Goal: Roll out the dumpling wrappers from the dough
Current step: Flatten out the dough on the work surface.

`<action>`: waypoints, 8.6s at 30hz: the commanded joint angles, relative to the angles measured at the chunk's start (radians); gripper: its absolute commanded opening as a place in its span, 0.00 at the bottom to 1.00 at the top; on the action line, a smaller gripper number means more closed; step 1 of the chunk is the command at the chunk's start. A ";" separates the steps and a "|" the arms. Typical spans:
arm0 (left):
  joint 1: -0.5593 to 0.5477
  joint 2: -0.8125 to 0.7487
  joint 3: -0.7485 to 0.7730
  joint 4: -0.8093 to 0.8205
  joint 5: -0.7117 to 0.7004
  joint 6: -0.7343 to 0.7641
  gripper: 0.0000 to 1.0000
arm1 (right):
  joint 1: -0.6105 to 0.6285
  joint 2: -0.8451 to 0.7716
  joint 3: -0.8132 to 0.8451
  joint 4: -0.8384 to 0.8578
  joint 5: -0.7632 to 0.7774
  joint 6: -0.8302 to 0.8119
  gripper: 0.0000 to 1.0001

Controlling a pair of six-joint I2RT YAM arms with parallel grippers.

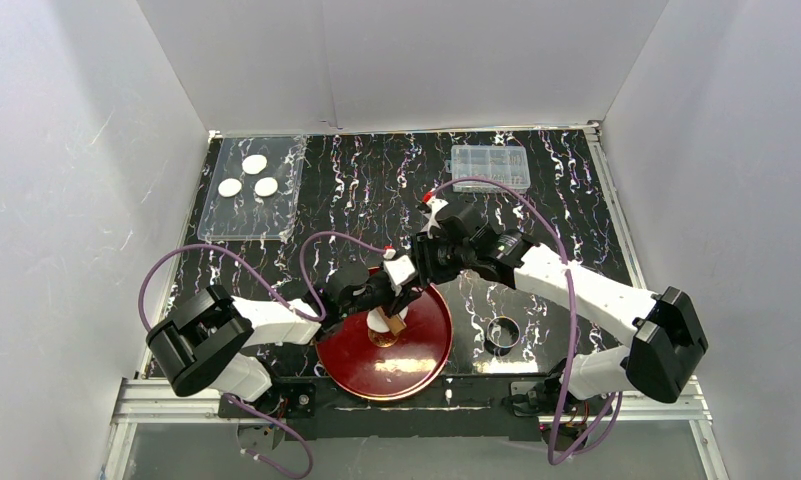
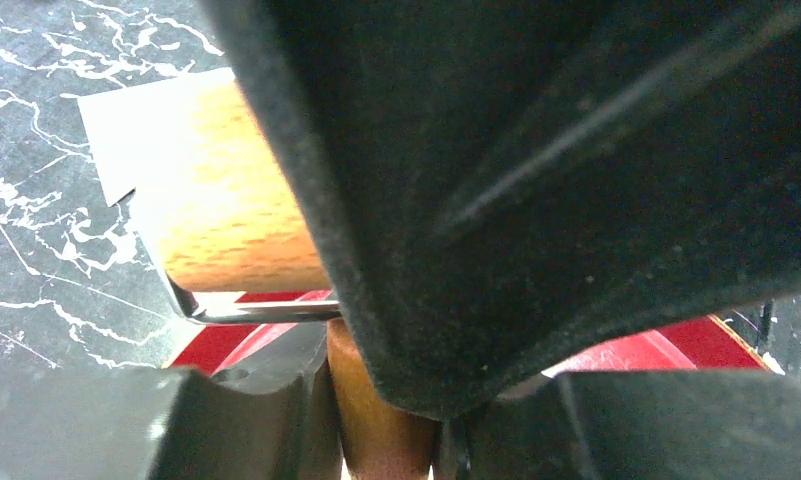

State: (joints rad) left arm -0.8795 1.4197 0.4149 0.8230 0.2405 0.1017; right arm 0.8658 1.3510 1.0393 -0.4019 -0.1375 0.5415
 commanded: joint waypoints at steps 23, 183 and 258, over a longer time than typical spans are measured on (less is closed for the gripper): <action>-0.011 -0.039 0.128 -0.056 -0.021 0.063 0.00 | 0.045 -0.048 0.138 -0.076 0.000 -0.069 0.01; -0.053 0.252 -0.010 -0.048 -0.169 -0.280 0.00 | 0.370 0.153 -0.036 0.143 0.233 -0.130 0.01; -0.040 0.138 0.077 0.047 -0.050 -0.045 0.00 | 0.299 0.024 0.080 -0.026 0.402 -0.146 0.01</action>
State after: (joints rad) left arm -0.8803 1.5063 0.4221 0.9993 0.2016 -0.0505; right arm 1.0878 1.3720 1.1542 -0.5449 0.4587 0.4168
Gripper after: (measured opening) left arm 0.271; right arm 0.385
